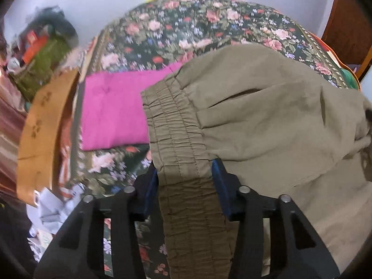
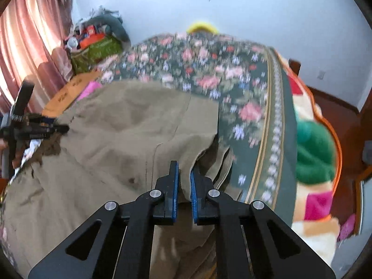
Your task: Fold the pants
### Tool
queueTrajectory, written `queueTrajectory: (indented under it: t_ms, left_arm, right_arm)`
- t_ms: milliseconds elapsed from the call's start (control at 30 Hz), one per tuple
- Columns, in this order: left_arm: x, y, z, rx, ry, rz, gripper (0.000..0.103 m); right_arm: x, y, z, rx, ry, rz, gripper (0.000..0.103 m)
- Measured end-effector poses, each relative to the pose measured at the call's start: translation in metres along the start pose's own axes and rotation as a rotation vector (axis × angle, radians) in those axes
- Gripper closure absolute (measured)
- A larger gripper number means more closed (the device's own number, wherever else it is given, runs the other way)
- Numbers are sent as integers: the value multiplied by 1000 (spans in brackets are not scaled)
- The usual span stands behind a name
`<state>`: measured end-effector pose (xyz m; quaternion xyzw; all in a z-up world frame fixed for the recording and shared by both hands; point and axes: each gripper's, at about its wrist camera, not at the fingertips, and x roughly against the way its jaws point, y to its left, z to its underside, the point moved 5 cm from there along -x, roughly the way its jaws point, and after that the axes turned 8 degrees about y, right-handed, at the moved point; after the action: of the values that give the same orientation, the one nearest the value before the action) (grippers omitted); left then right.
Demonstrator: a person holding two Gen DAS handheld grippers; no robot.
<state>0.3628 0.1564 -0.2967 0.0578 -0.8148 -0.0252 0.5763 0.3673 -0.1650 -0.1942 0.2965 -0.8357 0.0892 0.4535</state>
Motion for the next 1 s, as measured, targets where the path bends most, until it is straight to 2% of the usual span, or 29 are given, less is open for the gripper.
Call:
queueTrajectory:
  t_ms: [133,267,433,567,733,867,1000]
  left_arm:
    - [0,5,-3,12,-22,-34,59]
    - [-10,10,-1,50,-16,-52,59]
    - [-19,12,3,80,-4,-41,57]
    - [-22,10,5,66,-8,-73,53]
    - [-15,5,5,17,-11,-102,51]
    - [0,2,5,-13,-11,-118,47]
    - [24,3,2,-10,-45,-98,39]
  right_arm:
    - [-9,-12,-13,-5,-15,20,96]
    - [-40,-17,-9,6,57,57,97]
    - [-71,-19,3,11,153,78,97]
    - [-74,-22,2,-10,171,72,98]
    - [-70,-15,0,38,186,117,96]
    - [-55,-13,-5,47,170,132,92]
    - [-35,-9,-10,47,141,132,87]
